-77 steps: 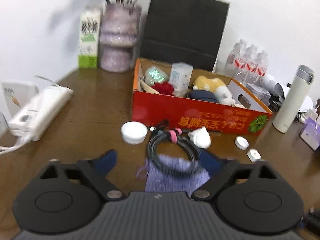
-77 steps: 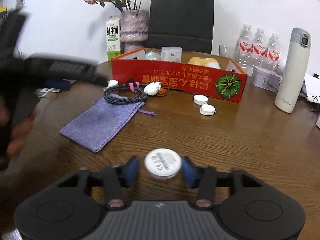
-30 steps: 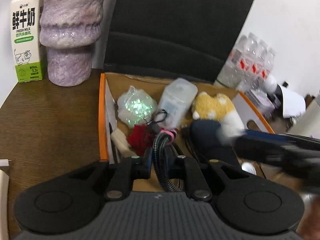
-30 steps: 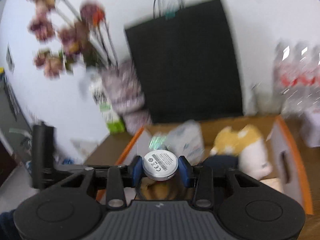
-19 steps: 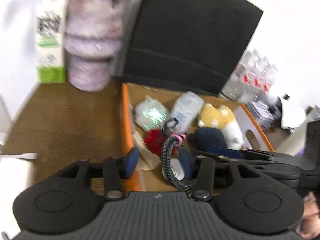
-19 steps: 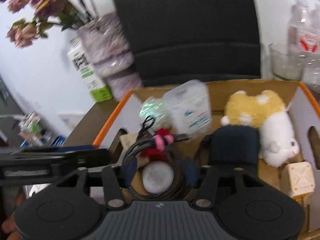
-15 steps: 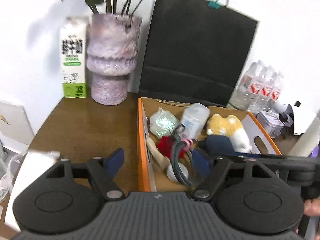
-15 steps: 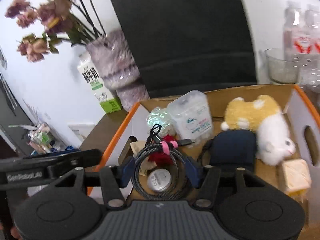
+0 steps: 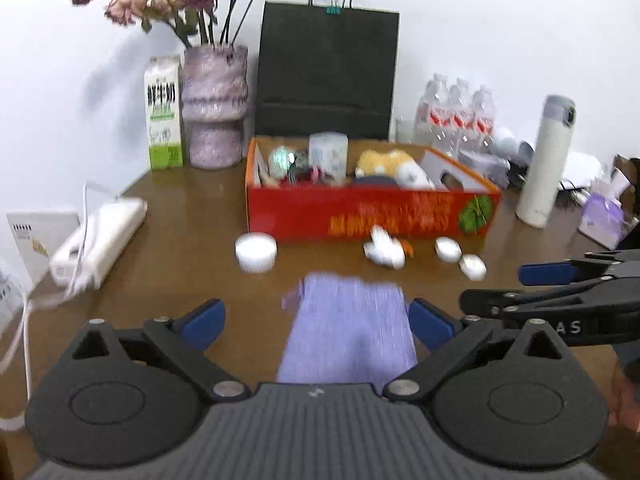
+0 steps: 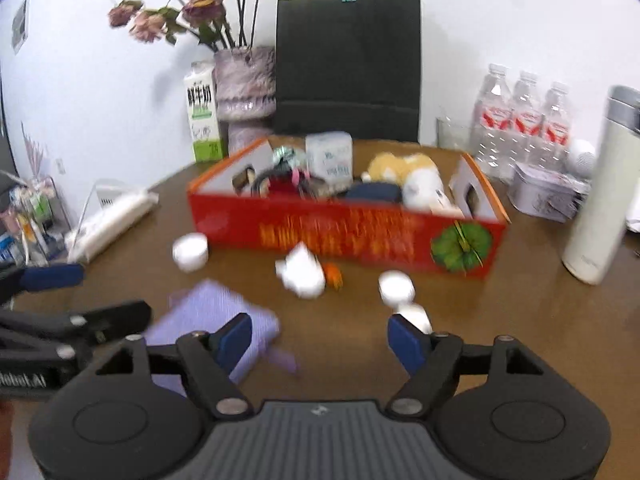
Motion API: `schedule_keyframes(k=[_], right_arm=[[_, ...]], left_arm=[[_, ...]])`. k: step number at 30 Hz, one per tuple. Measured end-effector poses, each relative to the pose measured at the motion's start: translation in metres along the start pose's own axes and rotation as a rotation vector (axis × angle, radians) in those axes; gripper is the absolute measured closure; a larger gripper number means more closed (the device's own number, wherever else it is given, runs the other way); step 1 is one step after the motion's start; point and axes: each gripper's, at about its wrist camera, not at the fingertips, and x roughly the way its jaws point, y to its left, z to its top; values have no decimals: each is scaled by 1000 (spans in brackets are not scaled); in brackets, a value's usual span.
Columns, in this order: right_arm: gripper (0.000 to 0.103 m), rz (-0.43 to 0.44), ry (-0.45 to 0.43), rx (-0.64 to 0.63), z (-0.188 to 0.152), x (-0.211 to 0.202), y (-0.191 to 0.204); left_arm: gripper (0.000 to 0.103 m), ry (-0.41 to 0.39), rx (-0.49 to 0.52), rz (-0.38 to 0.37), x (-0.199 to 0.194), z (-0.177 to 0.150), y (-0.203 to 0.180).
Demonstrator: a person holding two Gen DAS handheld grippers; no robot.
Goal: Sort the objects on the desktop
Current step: 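Release the cable and puck into the box, then return both grippers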
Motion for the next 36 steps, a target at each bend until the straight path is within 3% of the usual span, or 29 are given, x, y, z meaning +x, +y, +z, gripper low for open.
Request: schedule_keyframes(k=[7, 16, 24, 33, 36], right_arm=[[24, -27, 1, -22, -55, -36, 5], [18, -56, -16, -51, -78, -45, 18], [17, -52, 14, 53, -83, -39, 10], [11, -29, 20, 72, -84, -37, 6], [11, -38, 24, 61, -83, -36, 8]], left_arm=[[1, 35, 0, -24, -9, -39, 0], [0, 57, -4, -25, -7, -45, 0], [0, 50, -39, -20, -10, -47, 4], [0, 33, -53, -8, -12, -47, 4], [0, -5, -54, 9, -19, -48, 4]])
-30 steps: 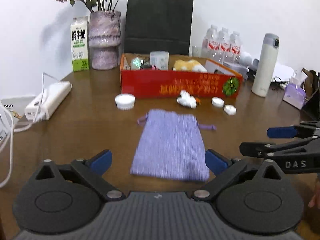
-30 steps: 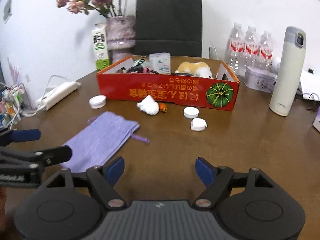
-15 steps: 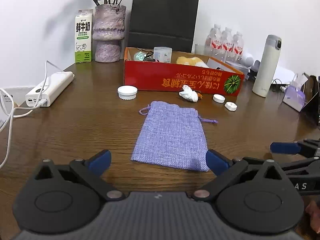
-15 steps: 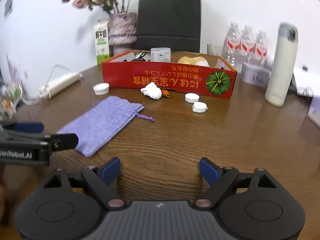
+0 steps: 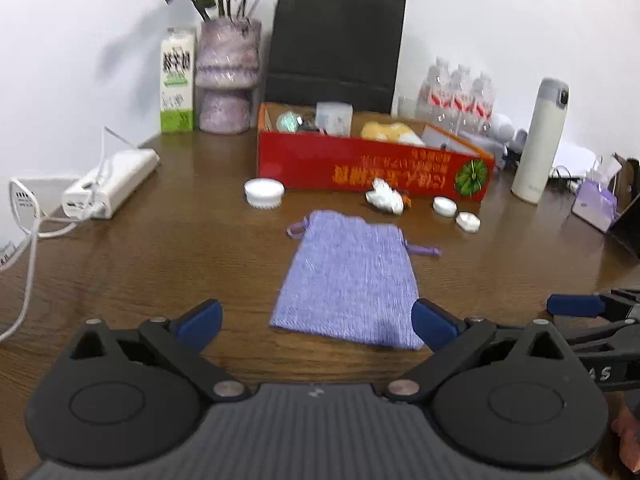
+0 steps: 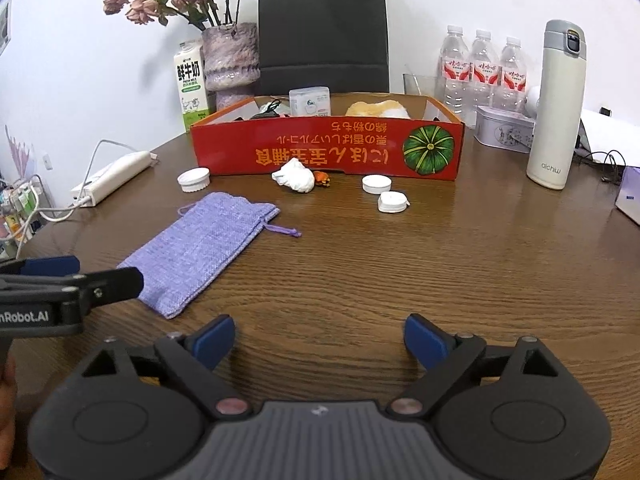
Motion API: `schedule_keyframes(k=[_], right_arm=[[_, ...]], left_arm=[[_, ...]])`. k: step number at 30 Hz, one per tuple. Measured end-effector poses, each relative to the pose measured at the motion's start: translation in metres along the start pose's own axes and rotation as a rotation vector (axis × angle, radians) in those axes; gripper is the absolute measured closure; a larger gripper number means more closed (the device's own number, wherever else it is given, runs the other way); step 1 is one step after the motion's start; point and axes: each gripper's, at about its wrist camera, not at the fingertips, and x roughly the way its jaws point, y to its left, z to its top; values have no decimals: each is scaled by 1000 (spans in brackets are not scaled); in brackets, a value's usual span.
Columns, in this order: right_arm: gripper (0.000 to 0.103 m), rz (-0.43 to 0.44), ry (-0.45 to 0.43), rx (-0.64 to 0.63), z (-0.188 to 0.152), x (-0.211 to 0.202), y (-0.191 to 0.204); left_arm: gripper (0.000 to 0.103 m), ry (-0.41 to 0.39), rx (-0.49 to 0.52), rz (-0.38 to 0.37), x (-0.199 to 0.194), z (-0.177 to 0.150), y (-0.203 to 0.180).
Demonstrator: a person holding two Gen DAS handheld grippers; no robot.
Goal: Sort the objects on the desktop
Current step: 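Release the cable and puck into the box, then return both grippers, then grasp a white cap with left gripper while right gripper grasps another cap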
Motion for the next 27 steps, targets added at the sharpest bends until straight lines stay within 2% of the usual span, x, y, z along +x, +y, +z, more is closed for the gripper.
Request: schedule_keyframes(k=[3, 8, 10, 13, 15, 17, 19, 21, 23, 24, 25, 26, 27], right_arm=[[11, -10, 5, -17, 0, 1, 4], [11, 39, -18, 34, 17, 3, -3], [14, 56, -36, 60, 33, 11, -8], [22, 27, -47, 45, 60, 33, -9], [29, 36, -34, 39, 79, 50, -9], [39, 81, -22, 20, 97, 68, -5], [42, 114, -17, -32, 113, 86, 6], [45, 139, -15, -100, 125, 105, 15], [55, 149, -8, -138, 133, 120, 20], [60, 148, 7, -156, 136, 128, 22], [69, 147, 22, -167, 136, 135, 24], [78, 146, 34, -171, 136, 141, 26], [80, 147, 45, -178, 134, 145, 28]], left_arm=[[0, -59, -23, 5, -9, 1, 5], [0, -59, -85, -21, 0, 30, 17], [2, -47, -81, -2, 17, 44, 18], [3, -41, -26, -4, 50, 69, 18], [3, -52, -29, 55, 75, 87, 24], [13, -39, -66, 128, 102, 99, 31], [24, 18, -83, 142, 132, 104, 37], [27, 64, -112, 148, 153, 104, 43], [37, 75, -168, 155, 161, 100, 50], [53, 67, -179, 141, 161, 97, 52], [73, 65, -174, 124, 162, 95, 52], [81, 76, -163, 121, 164, 95, 52], [92, 83, -160, 128, 165, 94, 53]])
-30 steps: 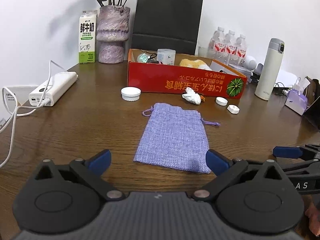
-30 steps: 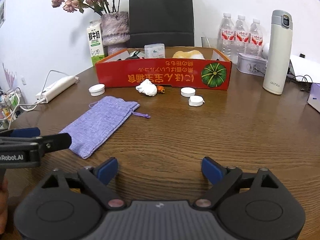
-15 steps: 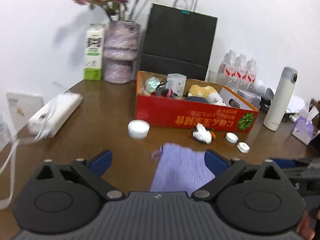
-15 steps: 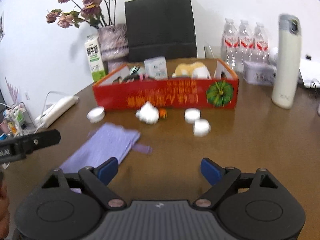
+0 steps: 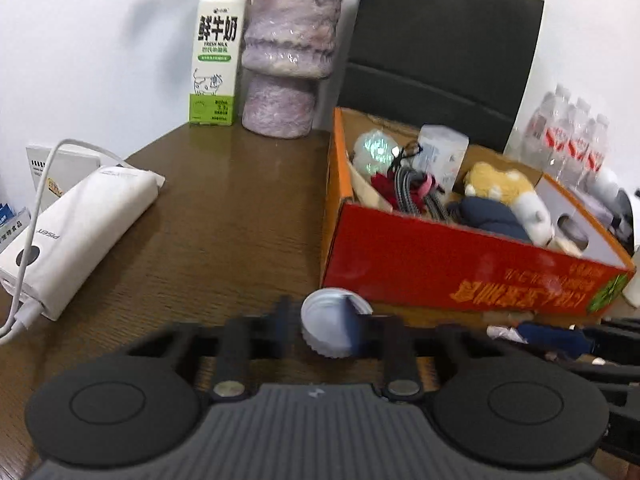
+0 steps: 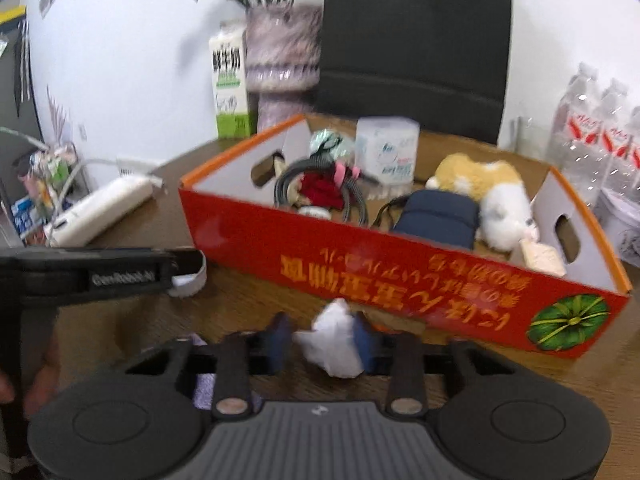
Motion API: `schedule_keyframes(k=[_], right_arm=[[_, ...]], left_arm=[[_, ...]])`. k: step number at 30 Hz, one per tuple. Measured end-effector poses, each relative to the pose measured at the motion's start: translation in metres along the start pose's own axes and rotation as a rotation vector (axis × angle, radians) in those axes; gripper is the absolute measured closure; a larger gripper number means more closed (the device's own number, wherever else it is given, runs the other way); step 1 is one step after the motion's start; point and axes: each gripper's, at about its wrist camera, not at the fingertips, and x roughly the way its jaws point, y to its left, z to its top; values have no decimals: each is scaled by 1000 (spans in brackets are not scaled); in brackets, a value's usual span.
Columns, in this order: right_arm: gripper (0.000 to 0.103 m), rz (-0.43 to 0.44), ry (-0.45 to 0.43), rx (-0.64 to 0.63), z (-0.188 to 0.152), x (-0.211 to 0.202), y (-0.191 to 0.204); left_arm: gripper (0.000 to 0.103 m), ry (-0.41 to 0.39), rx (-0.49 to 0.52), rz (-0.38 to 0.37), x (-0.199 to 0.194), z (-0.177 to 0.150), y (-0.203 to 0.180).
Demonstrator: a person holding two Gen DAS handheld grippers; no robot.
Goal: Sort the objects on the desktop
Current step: 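Grasp a white cap with left gripper while right gripper grasps another cap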
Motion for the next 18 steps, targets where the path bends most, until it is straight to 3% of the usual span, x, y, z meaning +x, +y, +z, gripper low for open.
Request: schedule_keyframes(k=[2, 8, 14, 18], right_arm=[[88, -15, -13, 1, -3, 2, 2], [90, 13, -81, 60, -1, -35, 1], [90, 5, -216, 93, -15, -119, -4], [90, -61, -216, 97, -36, -153, -4]], left_arm=[[94, -1, -9, -8, -1, -2, 0], [96, -77, -16, -56, -38, 1, -3], [96, -98, -27, -255, -106, -32, -8], [96, -98, 47, -351, -143, -64, -22]])
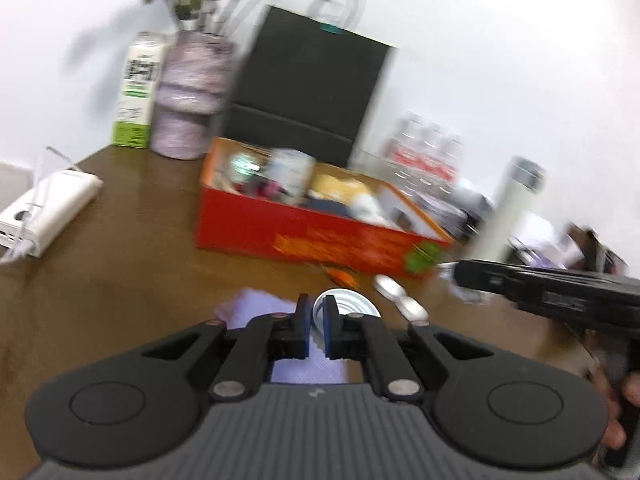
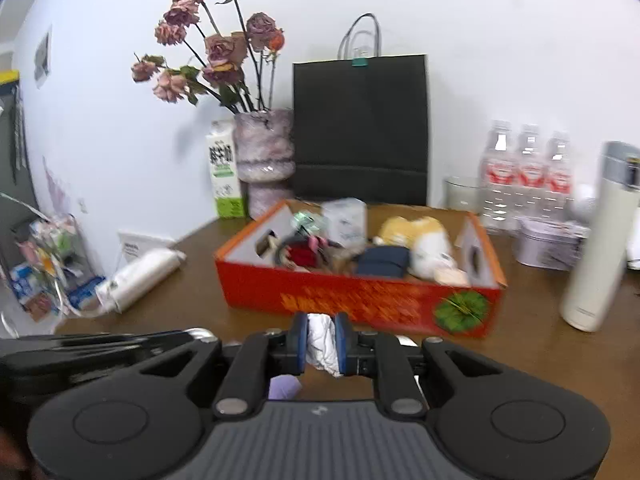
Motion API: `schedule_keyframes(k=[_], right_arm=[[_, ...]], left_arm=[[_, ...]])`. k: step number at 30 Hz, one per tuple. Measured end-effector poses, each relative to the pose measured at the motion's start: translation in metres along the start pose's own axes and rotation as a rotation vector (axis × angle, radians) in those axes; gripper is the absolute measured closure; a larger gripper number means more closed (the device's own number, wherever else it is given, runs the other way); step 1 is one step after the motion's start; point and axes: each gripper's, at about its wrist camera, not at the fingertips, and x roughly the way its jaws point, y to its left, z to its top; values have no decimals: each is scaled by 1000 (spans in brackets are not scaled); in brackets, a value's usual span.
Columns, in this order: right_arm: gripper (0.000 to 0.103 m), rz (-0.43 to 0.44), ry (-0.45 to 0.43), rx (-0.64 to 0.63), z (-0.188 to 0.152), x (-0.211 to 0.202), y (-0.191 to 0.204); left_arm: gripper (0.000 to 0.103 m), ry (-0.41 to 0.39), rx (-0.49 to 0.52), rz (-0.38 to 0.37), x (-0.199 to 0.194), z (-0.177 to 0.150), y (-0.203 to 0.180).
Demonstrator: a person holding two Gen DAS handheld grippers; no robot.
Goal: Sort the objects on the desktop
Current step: 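Grasp a white cap with left gripper while right gripper grasps another cap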
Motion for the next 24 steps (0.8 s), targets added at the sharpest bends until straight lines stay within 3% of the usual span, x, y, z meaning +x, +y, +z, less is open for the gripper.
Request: schedule_keyframes(k=[4, 9, 16, 20, 24], right_arm=[[90, -7, 62, 51, -32, -16, -8], [90, 17, 78, 63, -51, -27, -7], [90, 46, -24, 88, -20, -37, -14], [90, 54, -58, 96, 2, -24, -14], [90, 56, -59, 128, 37, 13, -22]], left_arm=[[96, 56, 37, -9, -6, -13, -20], [96, 22, 50, -27, -23, -11, -32], [96, -4, -52, -119, -23, 29, -2], [96, -10, 15, -42, -2, 57, 1], [96, -24, 109, 33, 40, 104, 7]])
